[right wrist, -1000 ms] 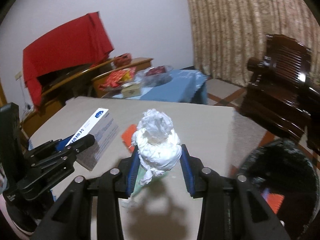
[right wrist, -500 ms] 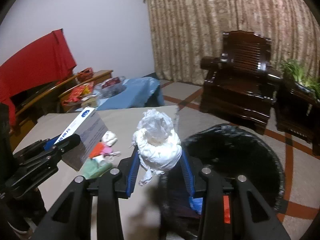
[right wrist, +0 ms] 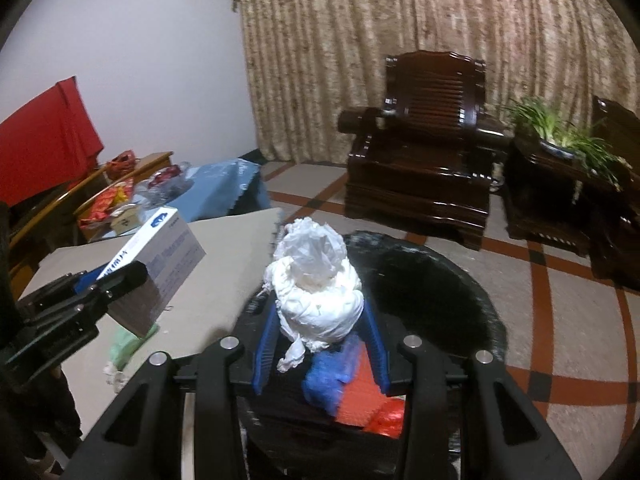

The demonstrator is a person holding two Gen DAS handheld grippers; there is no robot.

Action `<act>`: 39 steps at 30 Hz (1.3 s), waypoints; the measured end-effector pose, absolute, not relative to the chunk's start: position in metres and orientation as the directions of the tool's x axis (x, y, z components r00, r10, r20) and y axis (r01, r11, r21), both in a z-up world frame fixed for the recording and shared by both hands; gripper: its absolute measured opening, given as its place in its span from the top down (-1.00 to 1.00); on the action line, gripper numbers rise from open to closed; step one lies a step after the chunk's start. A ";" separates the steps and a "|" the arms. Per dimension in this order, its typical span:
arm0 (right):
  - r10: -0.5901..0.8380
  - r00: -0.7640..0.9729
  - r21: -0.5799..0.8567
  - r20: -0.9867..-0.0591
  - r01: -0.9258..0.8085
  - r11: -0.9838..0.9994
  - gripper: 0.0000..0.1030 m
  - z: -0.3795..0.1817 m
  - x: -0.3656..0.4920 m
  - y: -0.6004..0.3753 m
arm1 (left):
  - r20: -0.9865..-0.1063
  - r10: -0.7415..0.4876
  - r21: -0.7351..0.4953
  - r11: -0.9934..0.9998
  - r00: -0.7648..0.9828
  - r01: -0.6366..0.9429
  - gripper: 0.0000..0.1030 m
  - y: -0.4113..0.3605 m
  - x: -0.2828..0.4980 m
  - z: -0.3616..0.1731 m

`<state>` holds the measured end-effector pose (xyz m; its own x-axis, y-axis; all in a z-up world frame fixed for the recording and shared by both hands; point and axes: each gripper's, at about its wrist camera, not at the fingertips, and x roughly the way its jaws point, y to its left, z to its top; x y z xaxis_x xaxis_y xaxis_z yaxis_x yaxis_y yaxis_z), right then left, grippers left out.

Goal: Collect trash
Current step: 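Carry the box and tissue over the bin and open both tools to drop them, then move both open tools back toward the orange brush pile on the table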

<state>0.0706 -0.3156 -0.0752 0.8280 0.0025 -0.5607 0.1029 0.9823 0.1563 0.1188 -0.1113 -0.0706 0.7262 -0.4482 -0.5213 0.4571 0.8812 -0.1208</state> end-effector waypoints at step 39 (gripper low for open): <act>0.007 0.796 0.164 -0.606 0.116 0.980 -0.88 -0.105 0.089 -0.296 | -0.561 -0.295 -0.058 0.946 0.773 0.318 -0.77 -0.045 0.122 -0.095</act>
<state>0.0893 -0.2964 -0.1054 0.7958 0.0071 -0.6056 0.1162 0.9796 0.1642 0.1223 -0.0447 -0.0952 0.7735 -0.2947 -0.5611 0.3184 0.9462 -0.0581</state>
